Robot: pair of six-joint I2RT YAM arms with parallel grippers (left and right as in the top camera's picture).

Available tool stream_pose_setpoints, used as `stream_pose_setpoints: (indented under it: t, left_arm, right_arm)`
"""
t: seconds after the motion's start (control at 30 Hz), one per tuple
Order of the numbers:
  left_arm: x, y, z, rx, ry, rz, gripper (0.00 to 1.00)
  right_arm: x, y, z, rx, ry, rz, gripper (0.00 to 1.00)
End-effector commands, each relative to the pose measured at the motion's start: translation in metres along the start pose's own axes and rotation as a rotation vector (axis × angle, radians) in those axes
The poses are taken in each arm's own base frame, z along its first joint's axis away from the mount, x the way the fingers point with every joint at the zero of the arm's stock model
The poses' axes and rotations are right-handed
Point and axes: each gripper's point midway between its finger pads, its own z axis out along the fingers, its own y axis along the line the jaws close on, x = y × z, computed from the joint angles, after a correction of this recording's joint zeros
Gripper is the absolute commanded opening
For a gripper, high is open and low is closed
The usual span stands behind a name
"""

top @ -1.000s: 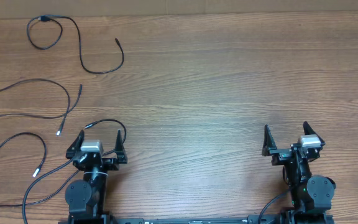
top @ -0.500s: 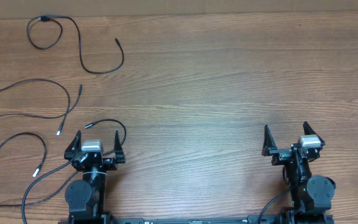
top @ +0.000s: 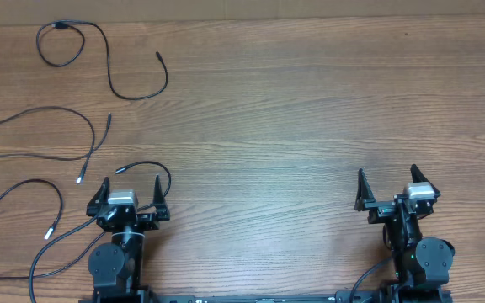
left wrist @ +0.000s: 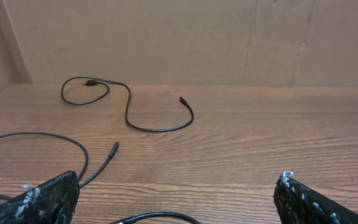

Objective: Untangle cables

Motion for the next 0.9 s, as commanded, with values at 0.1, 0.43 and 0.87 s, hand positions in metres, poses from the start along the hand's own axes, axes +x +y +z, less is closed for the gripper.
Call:
stream_pose_setpoints:
  t: [0.1, 0.43, 0.87]
  left_arm:
    - [0.0005, -0.0017, -0.0001, 0.009, -0.006, -0.014, 0.99]
    - [0.0005, -0.0017, -0.0001, 0.009, -0.006, -0.014, 1.0]
    - [0.0005, -0.0017, -0.0001, 0.009, -0.006, -0.014, 0.99]
  right_arm:
    - [0.0015, -0.0033, 0.0, 0.017, -0.005, 0.002, 1.0]
    - [0.0015, -0.0033, 0.0, 0.017, -0.005, 0.002, 1.0]
    - [0.0023, -0.0071, -0.0001, 0.039, -0.001, 0.002, 1.0]
